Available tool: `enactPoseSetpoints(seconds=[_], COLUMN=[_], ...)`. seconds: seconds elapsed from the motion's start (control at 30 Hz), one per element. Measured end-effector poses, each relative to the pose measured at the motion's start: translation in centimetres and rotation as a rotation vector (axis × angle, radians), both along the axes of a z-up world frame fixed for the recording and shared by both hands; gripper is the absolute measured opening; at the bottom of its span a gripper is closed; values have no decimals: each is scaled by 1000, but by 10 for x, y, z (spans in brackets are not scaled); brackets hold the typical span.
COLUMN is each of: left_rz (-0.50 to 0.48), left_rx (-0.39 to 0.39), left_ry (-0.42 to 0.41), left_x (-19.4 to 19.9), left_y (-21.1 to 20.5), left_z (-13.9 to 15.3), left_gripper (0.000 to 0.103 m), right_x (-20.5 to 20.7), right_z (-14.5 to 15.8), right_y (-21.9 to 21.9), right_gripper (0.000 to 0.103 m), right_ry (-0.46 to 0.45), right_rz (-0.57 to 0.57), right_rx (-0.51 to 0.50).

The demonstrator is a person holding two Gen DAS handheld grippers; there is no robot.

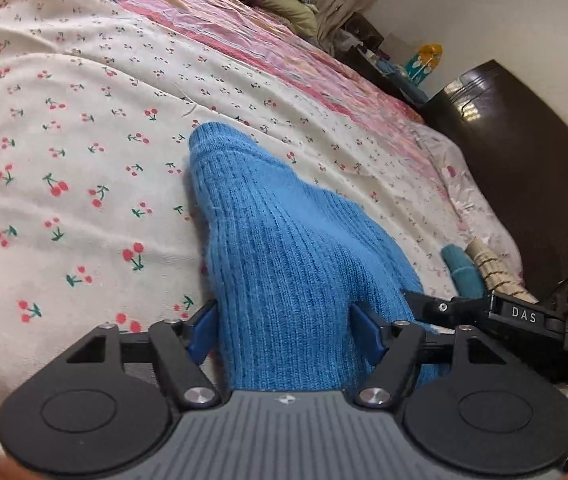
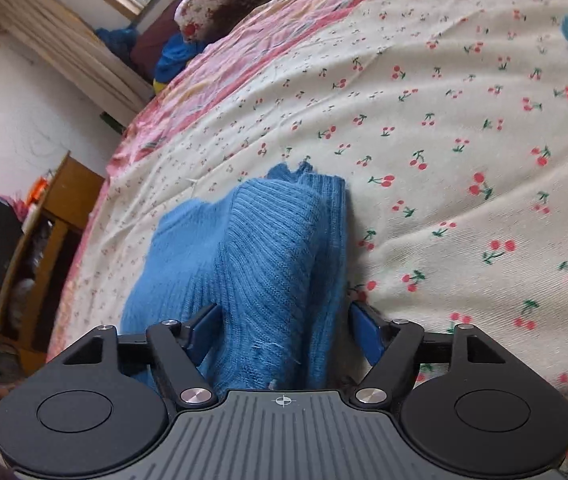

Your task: Fold small clothes

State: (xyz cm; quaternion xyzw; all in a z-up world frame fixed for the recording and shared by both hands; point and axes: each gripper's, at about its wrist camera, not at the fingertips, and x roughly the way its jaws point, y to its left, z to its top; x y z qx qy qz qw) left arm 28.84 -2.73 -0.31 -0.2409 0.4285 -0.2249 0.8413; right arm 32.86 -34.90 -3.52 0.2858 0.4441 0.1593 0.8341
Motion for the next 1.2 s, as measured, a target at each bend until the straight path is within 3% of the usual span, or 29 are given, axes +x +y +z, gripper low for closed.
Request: enactPoseSetpoints(seconds=[0.07,0.17,0.27,0.37,0.43,0.47,0.53,0.67,0.73,0.87,0.9,1.03,1.2], left_rz=[-8,-23,-47,-48,-43,-29,-13,34,43,61,70,92,73], left_rx=[7,-9,-14,34,68,67,97,219,247,257,264,293,304], left_ry=[-22,-33,-39,7,7,9,-17,-136,-161,-142,-140,-158,-163], left_x=[-7,-23,-53,-74,-80,-82,-86,-97,-97,-87,-84,-76,-82], left_y=[1,8,22,27,25,24,22,16,12,4,1,-9,-7], left_z=[5,15,23,12,5,7,17,41,43,30,26,24,27], left_gripper=[61,55,54,55,58,58,58,57,57,58,58,58,59], right_x=[2,-8,-31,-57,-67,-70,-75,-86,-81,-60,-54,-40,-39], right_z=[-4,3,15,15,0,-3,3,42,53,39,33,30,30], right_y=[-1,5,6,8,9,9,9,17,21,41,45,51,44], right_gripper=[47,34,30,30,32,39,39,41,43,42,39,13,11], right_ry=[32,9,5,21,62,64,54,-96,-147,-120,-105,-122,-102], right_rz=[26,43,81,105,80,70,43,5,26,51,47,26,24], right_rx=[82,68,130,111,40,19,5,-173,-210,-255,-268,-283,-274])
